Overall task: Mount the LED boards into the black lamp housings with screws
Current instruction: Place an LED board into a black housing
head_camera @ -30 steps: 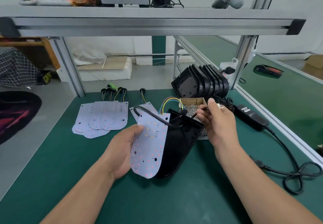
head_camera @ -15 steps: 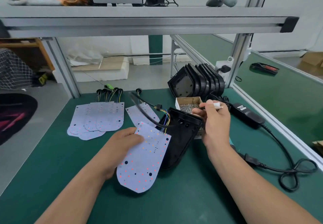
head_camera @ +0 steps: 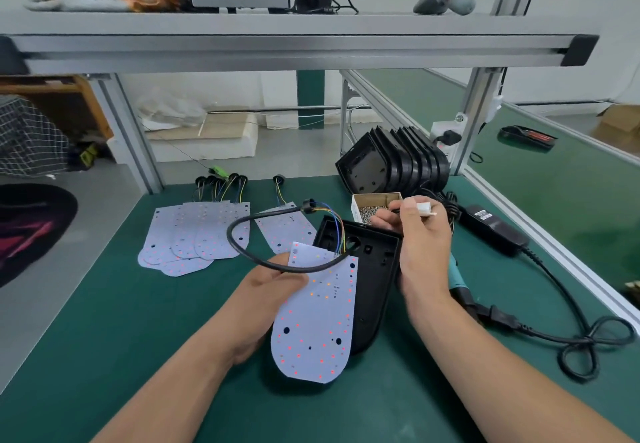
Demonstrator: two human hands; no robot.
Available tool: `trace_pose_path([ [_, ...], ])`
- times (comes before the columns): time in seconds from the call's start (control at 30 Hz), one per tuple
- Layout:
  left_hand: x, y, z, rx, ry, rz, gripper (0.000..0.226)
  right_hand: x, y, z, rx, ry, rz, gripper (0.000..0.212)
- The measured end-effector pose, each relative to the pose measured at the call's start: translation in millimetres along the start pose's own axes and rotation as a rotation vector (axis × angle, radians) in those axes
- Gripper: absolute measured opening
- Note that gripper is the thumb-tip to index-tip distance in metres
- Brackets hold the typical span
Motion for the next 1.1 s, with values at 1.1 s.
trace_pose_path([
  [1.1,8,-1,-34,0.238,0.415,0.068,0.042,13,22,30,-0.825,0.517,0.073,0.014],
])
Point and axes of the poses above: each hand's wrist, its own y-axis away from the middle knuckle, its own z-axis out of the palm, x = y × z, the point moved 6 cm from there along -y, towards the middle knuckle, and after that the axes turned 14 degrees about y, right-handed, at the moved point
